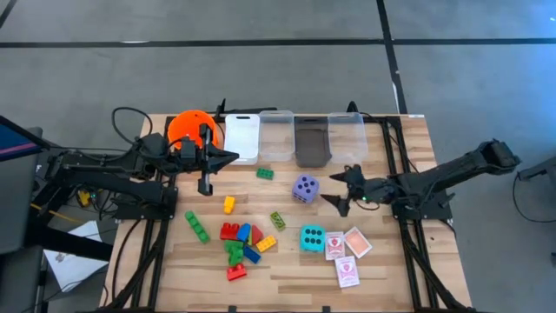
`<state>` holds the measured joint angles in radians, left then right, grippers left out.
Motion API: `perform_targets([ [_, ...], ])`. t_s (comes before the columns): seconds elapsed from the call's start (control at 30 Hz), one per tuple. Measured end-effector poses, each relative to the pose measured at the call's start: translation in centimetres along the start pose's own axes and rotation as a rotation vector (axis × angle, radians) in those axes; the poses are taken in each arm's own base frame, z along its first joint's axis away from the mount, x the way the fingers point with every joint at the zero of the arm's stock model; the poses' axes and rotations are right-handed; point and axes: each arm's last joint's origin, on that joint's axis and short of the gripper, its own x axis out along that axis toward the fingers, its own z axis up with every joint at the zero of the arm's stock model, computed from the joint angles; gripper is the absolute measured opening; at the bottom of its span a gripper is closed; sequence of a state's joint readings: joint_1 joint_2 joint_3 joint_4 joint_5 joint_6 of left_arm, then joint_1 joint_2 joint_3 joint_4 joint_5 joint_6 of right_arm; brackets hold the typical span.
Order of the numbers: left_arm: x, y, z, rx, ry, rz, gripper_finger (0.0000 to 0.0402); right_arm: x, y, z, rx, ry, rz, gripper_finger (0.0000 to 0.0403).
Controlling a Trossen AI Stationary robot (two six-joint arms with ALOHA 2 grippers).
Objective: Pick & Place Toys
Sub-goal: Put the purple dice into the left transparent bin
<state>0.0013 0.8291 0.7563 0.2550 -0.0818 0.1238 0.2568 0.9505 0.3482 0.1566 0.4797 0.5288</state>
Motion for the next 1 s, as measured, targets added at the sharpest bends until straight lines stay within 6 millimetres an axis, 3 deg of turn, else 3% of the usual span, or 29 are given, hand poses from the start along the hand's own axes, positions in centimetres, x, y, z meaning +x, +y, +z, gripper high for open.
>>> perform_targets([
  [0.17, 0.0, 0.0, 0.0, 0.000, 0.000, -0.001, 0.0000, -0.2, 1.4, -1.1, -0.051, -0.035, 0.142, 0.0398],
  [0.37, 0.0, 0.0, 0.0, 0.000, 0.000, -0.001, 0.0000, 0.9, 2.0, -2.1, -0.108, -0.074, 0.054, 0.0398],
  [0.6, 0.0, 0.0, 0.0, 0.002, 0.000, 0.000, 0.0000, 2.7, 1.1, -3.5, -0.062, -0.067, -0.121, 0.0398],
  [1.0, -0.2, 0.0, 0.2, 0.002, -0.009, 0.001, 0.0000, 3.8, -0.5, -3.2, -0.045, -0.039, -0.192, 0.0398],
])
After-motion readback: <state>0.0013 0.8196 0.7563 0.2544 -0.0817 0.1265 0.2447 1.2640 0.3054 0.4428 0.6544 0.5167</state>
